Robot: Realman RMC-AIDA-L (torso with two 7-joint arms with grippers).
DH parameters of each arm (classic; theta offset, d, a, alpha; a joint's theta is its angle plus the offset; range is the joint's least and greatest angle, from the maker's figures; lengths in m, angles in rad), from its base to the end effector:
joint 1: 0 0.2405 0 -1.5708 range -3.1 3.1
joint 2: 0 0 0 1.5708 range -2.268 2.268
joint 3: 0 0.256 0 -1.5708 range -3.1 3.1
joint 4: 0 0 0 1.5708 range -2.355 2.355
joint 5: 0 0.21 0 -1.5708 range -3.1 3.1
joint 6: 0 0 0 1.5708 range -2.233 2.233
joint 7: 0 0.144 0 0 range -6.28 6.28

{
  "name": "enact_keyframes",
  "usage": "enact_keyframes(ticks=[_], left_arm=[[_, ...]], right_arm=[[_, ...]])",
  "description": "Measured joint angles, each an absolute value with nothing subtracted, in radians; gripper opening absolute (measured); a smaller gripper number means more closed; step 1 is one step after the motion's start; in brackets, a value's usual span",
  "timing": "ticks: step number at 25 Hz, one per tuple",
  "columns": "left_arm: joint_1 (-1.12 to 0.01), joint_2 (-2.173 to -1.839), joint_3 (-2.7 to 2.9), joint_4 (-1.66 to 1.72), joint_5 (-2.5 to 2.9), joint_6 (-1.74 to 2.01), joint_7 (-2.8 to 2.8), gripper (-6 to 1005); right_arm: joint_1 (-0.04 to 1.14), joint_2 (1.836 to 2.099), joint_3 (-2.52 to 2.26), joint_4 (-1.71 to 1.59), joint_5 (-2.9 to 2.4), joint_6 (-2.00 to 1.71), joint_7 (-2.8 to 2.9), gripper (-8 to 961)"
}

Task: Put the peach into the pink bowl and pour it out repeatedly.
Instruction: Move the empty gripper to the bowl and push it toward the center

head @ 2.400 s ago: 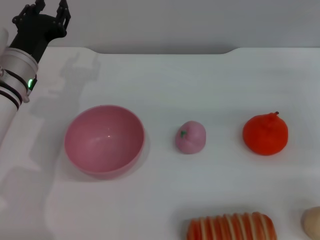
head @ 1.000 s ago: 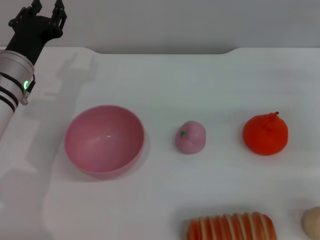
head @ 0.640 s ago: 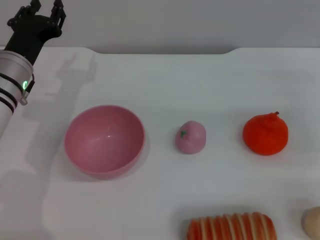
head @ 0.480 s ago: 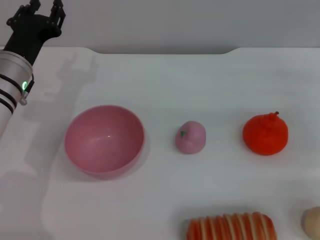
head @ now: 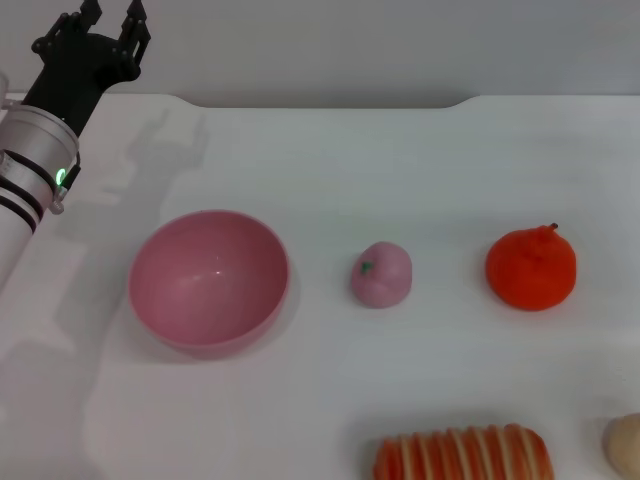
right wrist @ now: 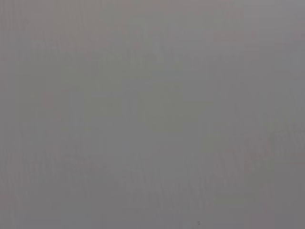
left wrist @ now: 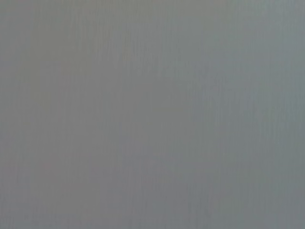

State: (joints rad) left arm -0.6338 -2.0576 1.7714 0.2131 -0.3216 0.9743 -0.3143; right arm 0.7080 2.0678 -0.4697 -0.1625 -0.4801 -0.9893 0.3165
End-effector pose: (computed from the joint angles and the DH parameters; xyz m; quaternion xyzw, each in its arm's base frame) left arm -0.2645 0.4129 0.0012 -0.7087 -0.2283 -0.3533 0.5664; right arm 0.3129 0.4237 0.0878 -0.5216 0.2896 0.3761 0.7090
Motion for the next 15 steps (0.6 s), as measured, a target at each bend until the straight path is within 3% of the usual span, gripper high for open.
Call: enact_keyframes(ticks=[9,14,15], left_arm=[[-0.628,-2.055,1.77,0.209,-0.328,0.965,-0.312,512],[-0.622,-2.058,1.757,0.21,-0.328,0.968,-0.285,328],[-0.621,-2.061,1.75,0.215,-0.327,0.972,-0.267,329]], right_arm=[[0.709,2.066,-0.469,-0.162,-0.48,-0.989,0.316,414],[0.703,2.068,-0.475,-0.161,-0.48,-0.996,0.336,414],[0.701,2.068,-0.477,-0.16,-0.48,-0.996,0.346,414]])
